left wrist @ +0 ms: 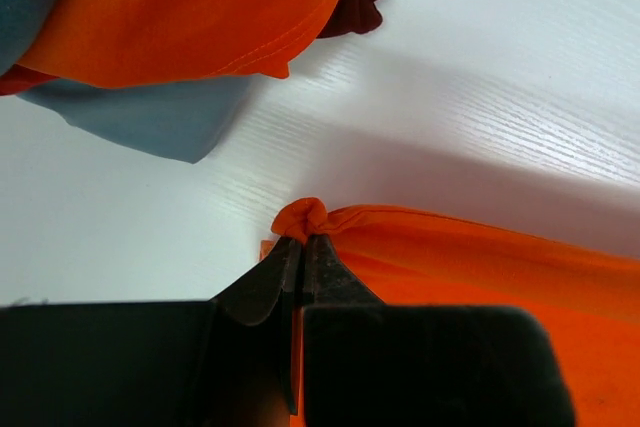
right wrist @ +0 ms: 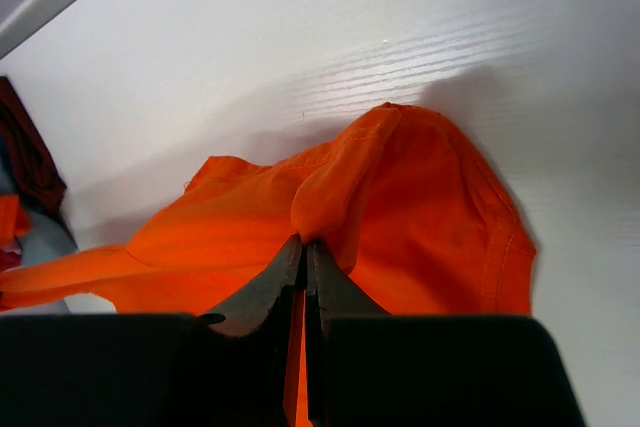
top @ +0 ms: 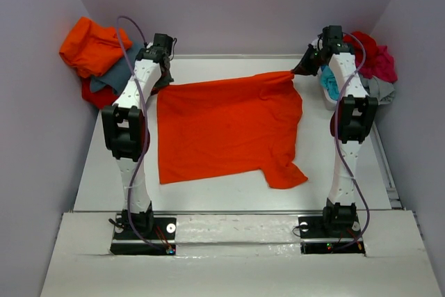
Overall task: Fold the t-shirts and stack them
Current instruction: Flatten the tshirt out, then fold the tshirt
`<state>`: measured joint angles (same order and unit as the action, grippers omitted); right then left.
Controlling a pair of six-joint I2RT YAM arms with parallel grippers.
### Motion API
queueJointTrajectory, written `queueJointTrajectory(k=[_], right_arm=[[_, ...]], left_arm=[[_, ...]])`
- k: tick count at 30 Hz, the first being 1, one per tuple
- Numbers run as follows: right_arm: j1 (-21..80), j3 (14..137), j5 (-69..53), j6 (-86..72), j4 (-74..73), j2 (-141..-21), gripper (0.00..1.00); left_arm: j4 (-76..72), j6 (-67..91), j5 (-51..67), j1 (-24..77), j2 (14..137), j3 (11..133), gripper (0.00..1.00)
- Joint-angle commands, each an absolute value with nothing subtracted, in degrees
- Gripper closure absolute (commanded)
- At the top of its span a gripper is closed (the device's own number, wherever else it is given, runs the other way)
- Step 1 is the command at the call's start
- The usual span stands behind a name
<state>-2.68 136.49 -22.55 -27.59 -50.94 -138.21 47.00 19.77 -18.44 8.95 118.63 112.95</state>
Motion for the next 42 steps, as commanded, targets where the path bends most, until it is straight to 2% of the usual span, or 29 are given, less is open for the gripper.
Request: queueJointTrajectory(k=[1,6,20,27,42], right_arm=[[-4.0,136.8,-21.6,-26.4,-50.0,-132.1,0.93],[-4.0,136.1,-20.8,-25.3,-49.7,-130.3,0.93],[-4.0,142.4,-22.1,-26.5,-50.9,-141.0,0.93],[-4.0,142.3,-22.2,-26.8,-48.5,-142.1,0.93],[-2.9,136.1,-21.5,-25.1,-52.0,-133.5,0.93]], left_arm=[[47.3,19.0,-20.7,9.8,115.1,111.7,0.94],[47.5,19.4,-20.6,10.4,115.8,110.4,0.94],[46.8,21.0,-20.2,10.9,118.1,111.2,0.94],[43.2,22.1,-22.1,10.9,119.0,108.8,0.94],[45.3,22.1,-19.3,10.9,117.3,106.0,0.94]])
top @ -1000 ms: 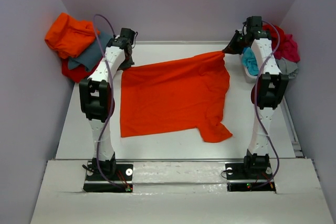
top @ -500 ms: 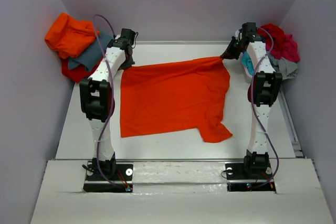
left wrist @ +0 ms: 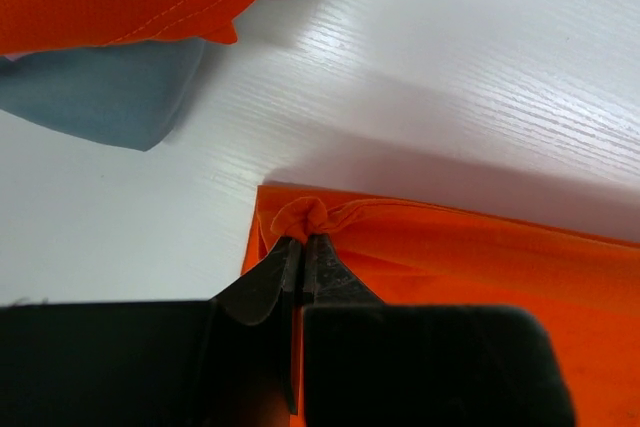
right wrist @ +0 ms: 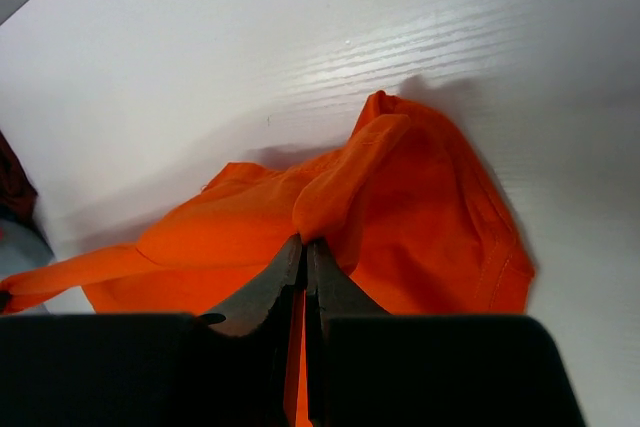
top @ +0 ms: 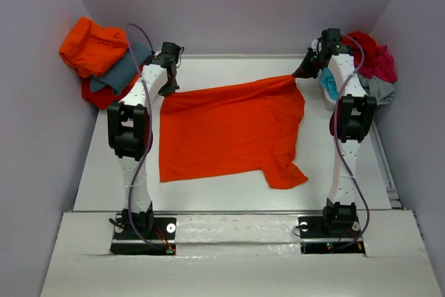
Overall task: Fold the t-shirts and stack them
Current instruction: Fold the tshirt
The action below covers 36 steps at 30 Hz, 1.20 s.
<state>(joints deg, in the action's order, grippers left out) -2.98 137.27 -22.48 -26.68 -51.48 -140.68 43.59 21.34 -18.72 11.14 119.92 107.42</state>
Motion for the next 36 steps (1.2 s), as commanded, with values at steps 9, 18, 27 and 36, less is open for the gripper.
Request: queueJointTrajectory(k=[9,18,27,36], right_arm=[[-2.4,127.4,-20.9,-23.6,-54.0,-127.6,0.93],[-1.3,120.3,-20.4,-21.7,-56.9,-127.1,0.93],[-0.2,120.2,-20.0,-20.9,-59.1,-129.1,0.93],[0.9,118.7,-19.9,-20.0,-60.6,-128.8,0.93]], left_arm=[[44.6,23.6,-15.3,10.9,114.8,101.3,0.94],[42.9,26.2,-15.1,10.9,109.0,94.1,0.94],[42.4,26.6,-13.7,10.9,105.1,88.2,0.94],[41.3,27.9,-9.5,10.9,102.7,83.3,0.91]])
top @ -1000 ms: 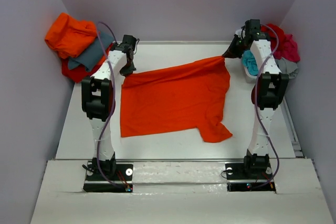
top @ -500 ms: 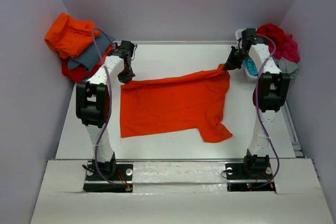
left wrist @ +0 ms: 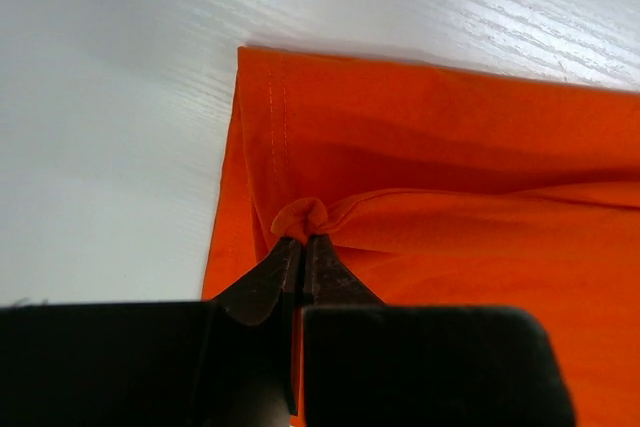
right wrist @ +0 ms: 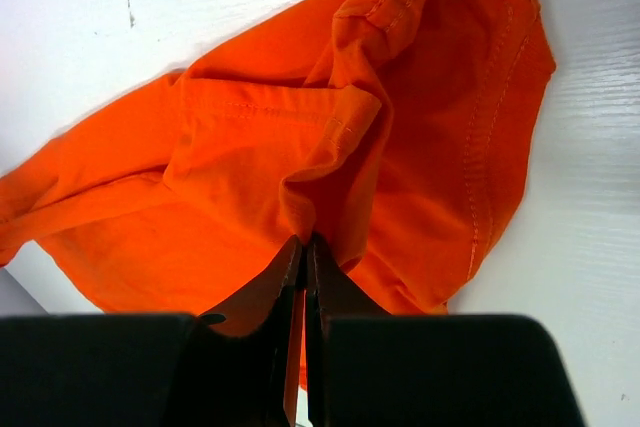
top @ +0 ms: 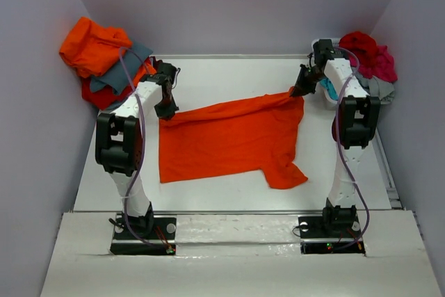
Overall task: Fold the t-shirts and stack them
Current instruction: Fold the tshirt
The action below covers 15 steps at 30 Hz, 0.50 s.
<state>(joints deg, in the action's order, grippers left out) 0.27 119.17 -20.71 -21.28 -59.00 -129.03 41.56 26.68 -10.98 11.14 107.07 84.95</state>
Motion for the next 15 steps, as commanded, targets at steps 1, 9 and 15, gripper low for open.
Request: queueJointTrajectory(k=[1,9,15], right_arm=[[0.9,118.5,-19.9,-19.8,-60.7,-128.8,0.93],[1.4,114.3,-18.5,-19.1,-62.9,-127.9,0.90],[1.4,113.4,-17.5,-19.0,-63.6,-127.4,0.70]], left_arm=[[41.2,28.0,-9.1,10.9,102.6,83.1,0.91],[40.9,29.2,-6.3,10.9,101.0,80.3,0.73],[40.3,30.0,-4.4,12.0,98.6,76.6,0.48]])
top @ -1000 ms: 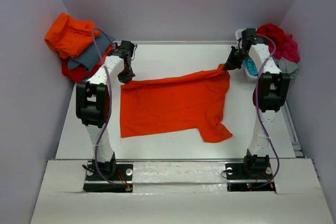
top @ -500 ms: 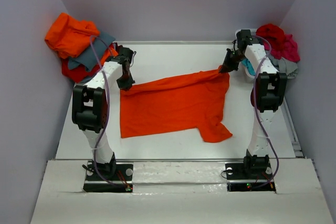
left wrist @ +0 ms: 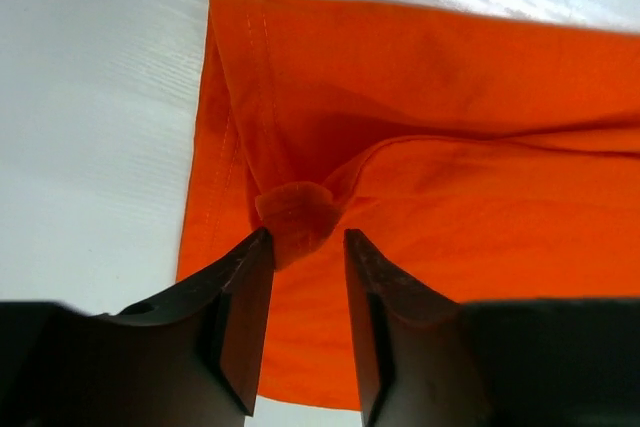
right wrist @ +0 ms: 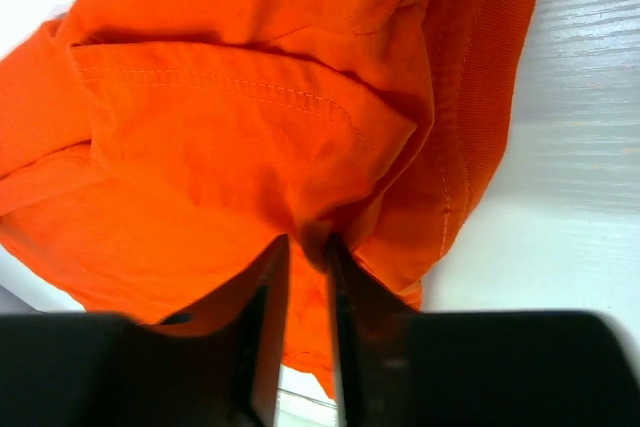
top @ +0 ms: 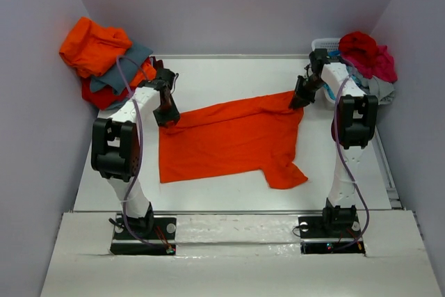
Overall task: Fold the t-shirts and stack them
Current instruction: Fold the tshirt
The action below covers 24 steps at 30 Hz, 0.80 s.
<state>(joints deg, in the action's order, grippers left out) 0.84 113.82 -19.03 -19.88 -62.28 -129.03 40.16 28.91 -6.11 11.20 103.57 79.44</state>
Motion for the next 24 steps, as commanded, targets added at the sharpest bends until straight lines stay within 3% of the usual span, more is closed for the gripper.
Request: queueJointTrajectory(k=[1,8,18,24], right_arm=[[1.4,113.3,-17.4,-19.0,-63.8,-127.1,0.67],[1.9,113.6,-16.3,-19.2,-63.9,-125.7,0.37],[1.9,115.4,-15.9,-20.3,-61.9,-125.7,0.34],[3.0,121.6,-17.5,-21.4,-62.0,-129.5,0.40]], left_arm=[[40.3,30.1,-4.2,12.5,98.3,76.2,0.45],[40.2,31.2,-3.3,13.6,96.2,74.7,0.41],[40.8,30.9,-5.9,14.2,98.8,80.1,0.41],[39.3,30.9,-6.1,14.2,104.1,86.2,0.41]])
